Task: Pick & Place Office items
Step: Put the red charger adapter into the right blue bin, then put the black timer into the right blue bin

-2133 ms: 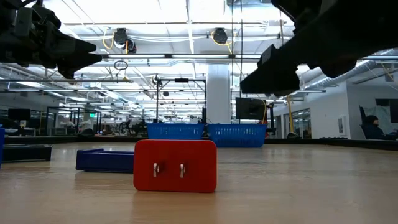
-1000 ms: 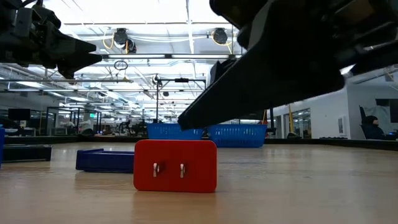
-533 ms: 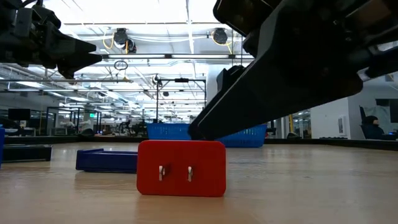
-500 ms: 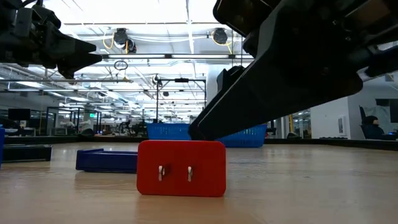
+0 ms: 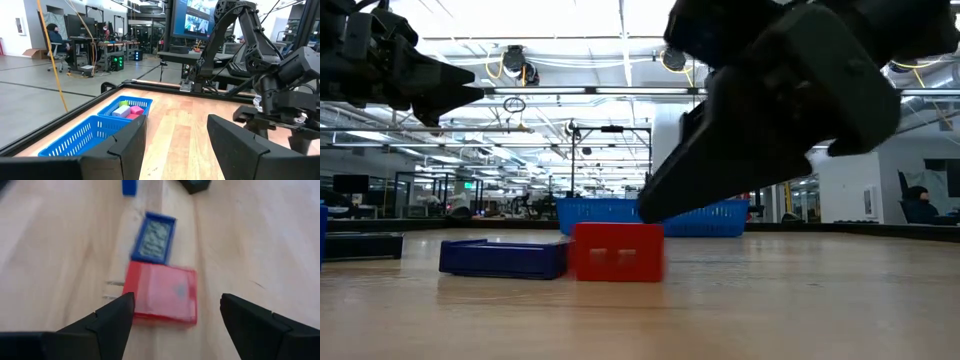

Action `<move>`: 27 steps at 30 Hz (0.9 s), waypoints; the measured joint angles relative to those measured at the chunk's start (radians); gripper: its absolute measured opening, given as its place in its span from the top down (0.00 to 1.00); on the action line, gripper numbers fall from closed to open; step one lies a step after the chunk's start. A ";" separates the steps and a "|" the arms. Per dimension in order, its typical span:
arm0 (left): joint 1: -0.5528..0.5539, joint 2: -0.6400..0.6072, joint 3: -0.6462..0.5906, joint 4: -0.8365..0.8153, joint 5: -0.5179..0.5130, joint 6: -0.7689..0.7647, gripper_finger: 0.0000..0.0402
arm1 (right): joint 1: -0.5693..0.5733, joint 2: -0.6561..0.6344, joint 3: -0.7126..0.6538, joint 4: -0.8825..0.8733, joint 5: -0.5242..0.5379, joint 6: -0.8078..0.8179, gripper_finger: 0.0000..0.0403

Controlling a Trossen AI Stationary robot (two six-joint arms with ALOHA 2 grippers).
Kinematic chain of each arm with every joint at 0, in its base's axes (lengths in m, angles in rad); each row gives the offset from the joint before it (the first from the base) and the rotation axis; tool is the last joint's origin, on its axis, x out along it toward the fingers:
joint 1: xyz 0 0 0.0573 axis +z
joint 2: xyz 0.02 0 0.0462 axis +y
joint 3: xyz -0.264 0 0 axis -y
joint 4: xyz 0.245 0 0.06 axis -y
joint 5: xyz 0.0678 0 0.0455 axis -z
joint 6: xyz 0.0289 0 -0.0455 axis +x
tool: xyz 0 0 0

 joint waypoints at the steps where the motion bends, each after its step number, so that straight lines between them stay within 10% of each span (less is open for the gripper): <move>1: 0.000 0.000 0.000 0.000 0.000 0.000 0.47 | 0.000 -0.014 -0.001 -0.006 0.000 -0.003 0.30; 15: 0.000 0.000 0.000 0.000 0.000 0.000 0.47 | 0.003 -0.363 -0.072 -0.267 -0.003 -0.022 0.30; 27: 0.000 0.000 -0.002 0.053 0.001 -0.018 0.47 | 0.003 -0.874 -0.547 0.109 -0.003 -0.110 0.30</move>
